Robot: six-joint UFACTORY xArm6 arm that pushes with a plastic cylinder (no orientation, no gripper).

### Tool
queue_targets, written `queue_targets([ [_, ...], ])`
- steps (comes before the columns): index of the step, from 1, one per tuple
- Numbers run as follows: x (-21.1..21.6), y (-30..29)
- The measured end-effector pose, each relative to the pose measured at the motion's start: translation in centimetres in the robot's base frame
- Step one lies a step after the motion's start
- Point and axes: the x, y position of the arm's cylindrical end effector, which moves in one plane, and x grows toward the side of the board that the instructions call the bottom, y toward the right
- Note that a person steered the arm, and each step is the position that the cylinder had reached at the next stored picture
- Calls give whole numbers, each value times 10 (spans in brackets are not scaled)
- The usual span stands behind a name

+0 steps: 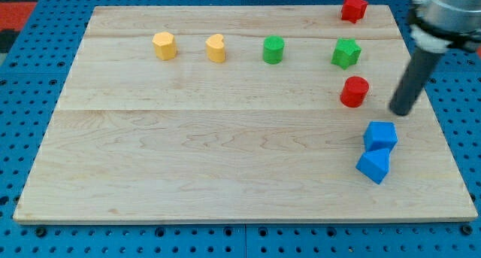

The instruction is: Place the red star at the left of the red circle

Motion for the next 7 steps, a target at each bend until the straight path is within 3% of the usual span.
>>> queue_targets([
  [1,-69,39],
  [3,-241,43],
  [4,-248,43],
  [7,-233,-137],
])
